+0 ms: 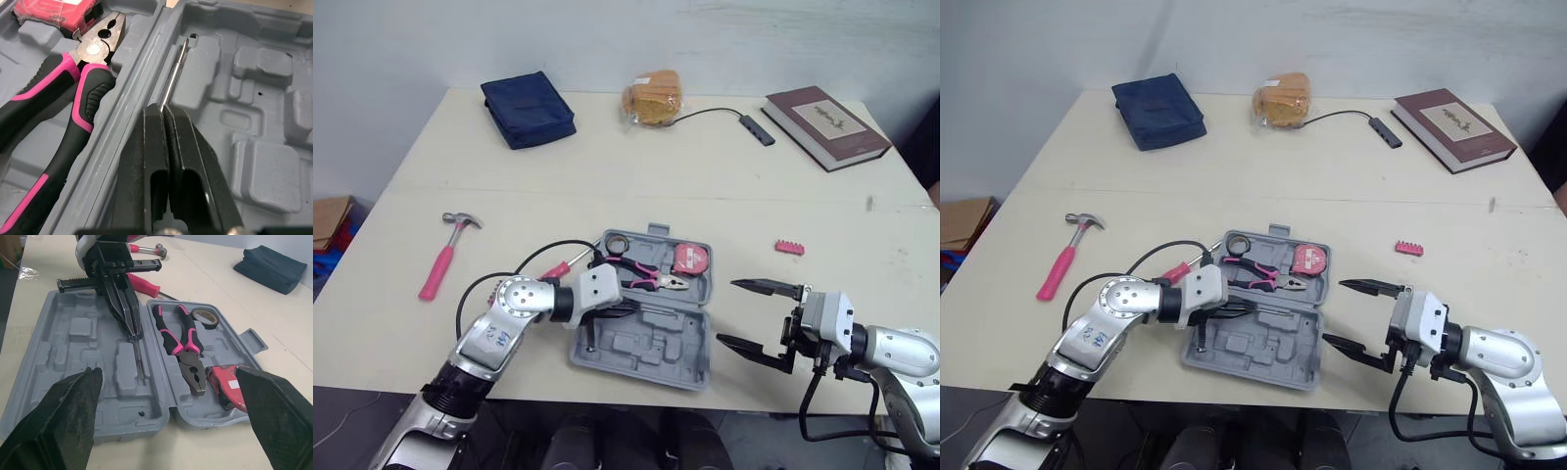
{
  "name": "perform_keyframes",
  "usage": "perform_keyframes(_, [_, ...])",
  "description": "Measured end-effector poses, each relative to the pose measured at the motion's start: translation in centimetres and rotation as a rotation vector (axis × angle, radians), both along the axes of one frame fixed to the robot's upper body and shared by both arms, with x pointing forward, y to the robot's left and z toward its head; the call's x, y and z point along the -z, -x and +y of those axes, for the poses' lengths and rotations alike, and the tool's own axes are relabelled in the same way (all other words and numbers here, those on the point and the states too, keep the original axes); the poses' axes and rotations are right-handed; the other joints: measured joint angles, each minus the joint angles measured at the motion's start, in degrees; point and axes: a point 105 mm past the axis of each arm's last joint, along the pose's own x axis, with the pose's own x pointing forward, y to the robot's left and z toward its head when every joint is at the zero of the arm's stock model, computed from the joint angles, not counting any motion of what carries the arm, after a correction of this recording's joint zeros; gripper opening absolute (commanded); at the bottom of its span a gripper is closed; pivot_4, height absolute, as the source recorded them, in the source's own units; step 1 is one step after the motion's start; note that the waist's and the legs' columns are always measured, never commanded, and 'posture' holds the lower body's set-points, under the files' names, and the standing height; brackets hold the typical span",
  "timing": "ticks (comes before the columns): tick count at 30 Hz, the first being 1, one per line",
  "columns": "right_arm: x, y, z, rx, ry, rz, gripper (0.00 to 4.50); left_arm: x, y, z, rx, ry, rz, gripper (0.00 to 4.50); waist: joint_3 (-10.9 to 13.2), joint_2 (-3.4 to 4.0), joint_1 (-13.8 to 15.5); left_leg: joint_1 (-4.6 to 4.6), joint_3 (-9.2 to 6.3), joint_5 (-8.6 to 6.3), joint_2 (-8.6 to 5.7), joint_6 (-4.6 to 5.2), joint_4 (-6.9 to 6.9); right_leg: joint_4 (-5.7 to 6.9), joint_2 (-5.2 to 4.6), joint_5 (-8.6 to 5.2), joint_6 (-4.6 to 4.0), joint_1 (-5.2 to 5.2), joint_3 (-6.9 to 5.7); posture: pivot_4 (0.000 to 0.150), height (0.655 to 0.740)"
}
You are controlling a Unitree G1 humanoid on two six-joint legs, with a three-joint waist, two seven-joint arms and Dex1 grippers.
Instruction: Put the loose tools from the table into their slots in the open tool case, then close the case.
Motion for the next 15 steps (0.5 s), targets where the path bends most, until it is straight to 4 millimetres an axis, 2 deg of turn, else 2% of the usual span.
perform_keyframes(4, [0.0,0.0,0.0,0.001,0.0,0.002,4.5,0.7,-0.1,-0.3,-0.075,-0.008,0.098,0.03,-0.5,0.14,0.0,0.09,0.0,-0.04,0.0,0.05,0.0,-0.02,0.0,0.0,0.0,0.09,0.0,0.15,0.74])
perform_keyframes(10, [0.2,0.1,-0.1,0.012,-0.003,0.009,4.5,1.1,-0.1,-0.3,-0.105,-0.002,0.12,0.03,-0.8,0.29,0.0,0.66,-0.01,-0.49,0.22,0.2,-0.01,-0.2,-0.1,-0.06,-0.1,0.7,0.04,0.15,0.74])
perform_keyframes(15, [0.2,0.2,-0.6,0.032,0.001,0.009,4.5,0.7,-0.1,-0.4,-0.094,0.151,0.11,0.03,-0.7,0.36,0.0,0.72,-0.13,-0.61,0.37,0.04,-0.02,-0.27,-0.12,-0.16,-0.29,0.81,0.23,0.15,0.74])
